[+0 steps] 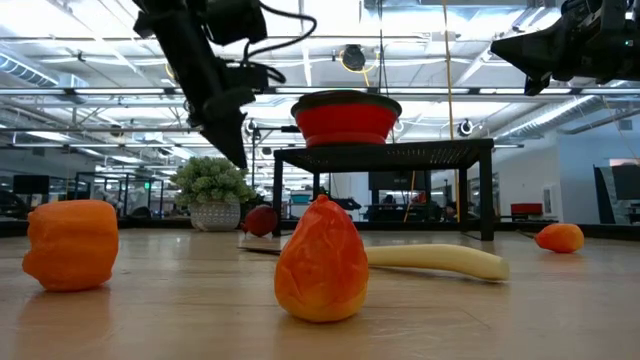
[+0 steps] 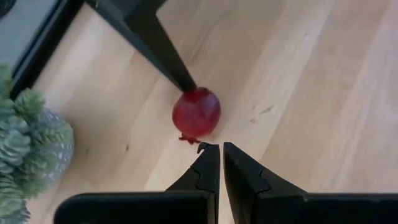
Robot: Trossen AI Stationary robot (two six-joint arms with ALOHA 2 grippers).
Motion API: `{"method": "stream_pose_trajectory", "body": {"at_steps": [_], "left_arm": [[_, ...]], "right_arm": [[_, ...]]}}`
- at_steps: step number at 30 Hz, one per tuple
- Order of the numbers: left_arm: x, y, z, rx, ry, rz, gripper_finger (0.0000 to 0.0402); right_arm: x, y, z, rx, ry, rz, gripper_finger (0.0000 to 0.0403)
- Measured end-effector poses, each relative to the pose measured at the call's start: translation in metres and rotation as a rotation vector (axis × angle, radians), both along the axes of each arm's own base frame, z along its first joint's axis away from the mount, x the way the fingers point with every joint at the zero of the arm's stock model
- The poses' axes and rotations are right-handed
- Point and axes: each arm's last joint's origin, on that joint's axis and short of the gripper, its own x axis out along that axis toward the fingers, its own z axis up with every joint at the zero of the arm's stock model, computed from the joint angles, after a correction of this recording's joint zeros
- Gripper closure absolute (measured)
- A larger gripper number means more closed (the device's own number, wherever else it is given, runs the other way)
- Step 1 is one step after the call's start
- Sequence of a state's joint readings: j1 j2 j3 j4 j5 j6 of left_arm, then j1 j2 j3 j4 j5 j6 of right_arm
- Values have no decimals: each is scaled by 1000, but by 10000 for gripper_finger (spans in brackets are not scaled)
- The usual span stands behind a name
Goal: Pick & Place Fruit
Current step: Put the red pomegranate into the red strainer bowl on the shelf
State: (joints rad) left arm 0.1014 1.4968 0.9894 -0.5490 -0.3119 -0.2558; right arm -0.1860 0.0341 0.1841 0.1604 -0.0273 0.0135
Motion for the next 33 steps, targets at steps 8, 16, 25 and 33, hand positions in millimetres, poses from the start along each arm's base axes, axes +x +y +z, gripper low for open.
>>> {"method": "stream_pose_trajectory", "body": {"at_steps": [8, 16, 25, 33], "left_arm": [[3, 5, -6, -40, -22, 98, 371], [6, 5, -4, -37, -60, 95, 310], [10, -2, -7, 11, -152, 120, 216], [3, -25, -34, 111, -242, 133, 164]], "right_arm": [[0, 0, 0, 0, 0, -1, 403], [0, 0, 0, 0, 0, 0, 403], [0, 0, 0, -1, 0, -1, 403], [0, 0, 0, 0, 0, 0, 403]]}}
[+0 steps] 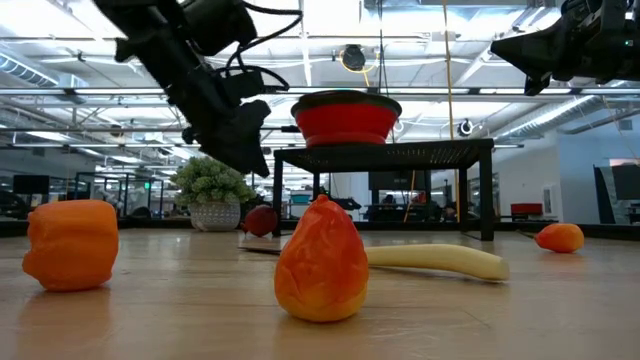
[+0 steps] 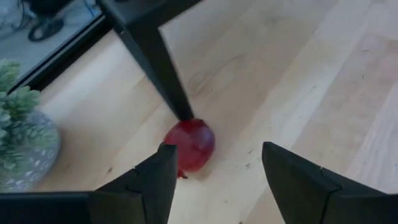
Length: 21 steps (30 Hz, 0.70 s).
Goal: Pick & Place Fruit
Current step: Put the red pomegranate into the red strainer bowl on the shelf
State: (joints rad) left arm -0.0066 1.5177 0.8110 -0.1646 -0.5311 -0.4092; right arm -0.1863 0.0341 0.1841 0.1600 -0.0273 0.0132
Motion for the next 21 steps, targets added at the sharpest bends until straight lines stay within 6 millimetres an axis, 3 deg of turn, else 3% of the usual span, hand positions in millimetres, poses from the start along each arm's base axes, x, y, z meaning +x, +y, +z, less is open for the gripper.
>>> {"method": "stream_pose_trajectory", "body": {"at_steps": [9, 21], "left_arm": [[-14, -8, -28, 30, -140, 24, 147], [-20, 8, -34, 73, -187, 56, 127]], "right_arm": [[0, 0, 0, 0, 0, 0, 403], [0, 0, 0, 1, -1, 0, 403]]}}
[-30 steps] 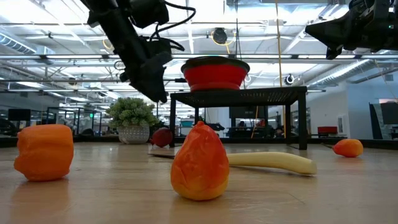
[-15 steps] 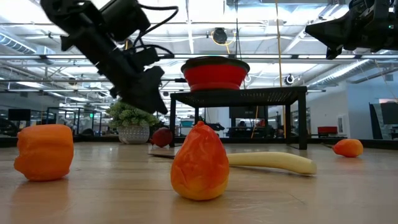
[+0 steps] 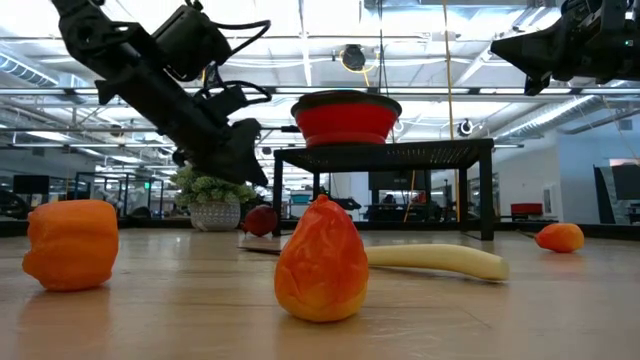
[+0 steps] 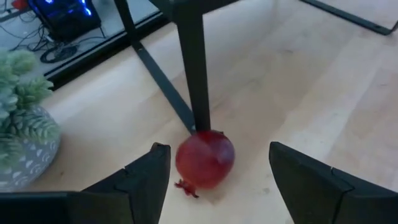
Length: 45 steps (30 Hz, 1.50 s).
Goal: Pick & Place Fruit
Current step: Put the red pomegranate into the red strainer bowl on the shelf
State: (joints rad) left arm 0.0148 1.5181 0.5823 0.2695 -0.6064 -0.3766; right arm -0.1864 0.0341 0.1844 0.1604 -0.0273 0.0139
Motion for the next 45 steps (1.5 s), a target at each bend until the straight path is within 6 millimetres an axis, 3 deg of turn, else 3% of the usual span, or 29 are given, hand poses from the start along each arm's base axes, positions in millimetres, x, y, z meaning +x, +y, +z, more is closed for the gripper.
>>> {"method": "stream_pose_trajectory", "body": {"at_steps": [10, 20, 45], "left_arm": [[1, 11, 2, -7, -40, 33, 97], [13, 11, -21, 19, -10, 4, 66], [23, 26, -48, -21, 74, -40, 64]], "right_arm": [[0, 0, 0, 0, 0, 0, 403], [0, 0, 0, 0, 0, 2, 403], [0, 0, 1, -2, -9, 0, 403]]}}
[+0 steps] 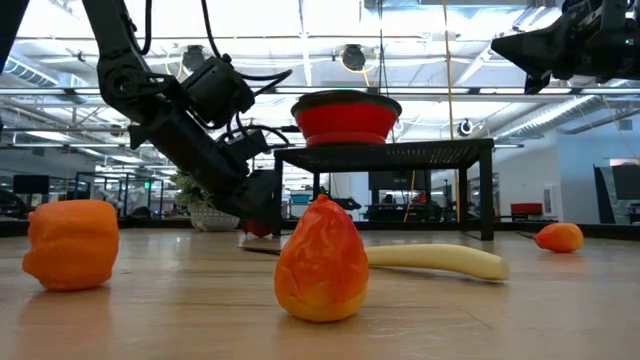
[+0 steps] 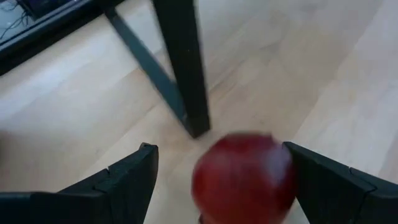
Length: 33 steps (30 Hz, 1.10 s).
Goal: Pick & Place Fruit
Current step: Put the red pomegranate into the red strainer bowl on the shelf
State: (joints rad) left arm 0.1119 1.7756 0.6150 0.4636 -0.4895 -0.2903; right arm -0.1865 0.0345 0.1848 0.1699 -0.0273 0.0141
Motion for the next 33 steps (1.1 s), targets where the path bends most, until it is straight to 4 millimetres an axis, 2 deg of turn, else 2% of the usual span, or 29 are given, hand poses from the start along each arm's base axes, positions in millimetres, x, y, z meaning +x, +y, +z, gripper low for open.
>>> {"method": "stream_pose_trajectory", "body": {"at_steps": [6, 15, 19, 26, 33], "left_arm": [[0, -1, 0, 0, 7, -6, 77], [0, -1, 0, -3, 1, -2, 177], [0, -1, 0, -5, -2, 1, 208], [-1, -3, 15, -12, -52, 6, 196], [-10, -17, 55, -4, -131, -34, 192]], "right_arm": [[0, 0, 1, -1, -6, 0, 403], [0, 0, 1, -1, -6, 0, 403], [0, 0, 1, -1, -6, 0, 403], [0, 0, 1, -1, -7, 0, 403], [0, 0, 1, -1, -10, 1, 403]]}}
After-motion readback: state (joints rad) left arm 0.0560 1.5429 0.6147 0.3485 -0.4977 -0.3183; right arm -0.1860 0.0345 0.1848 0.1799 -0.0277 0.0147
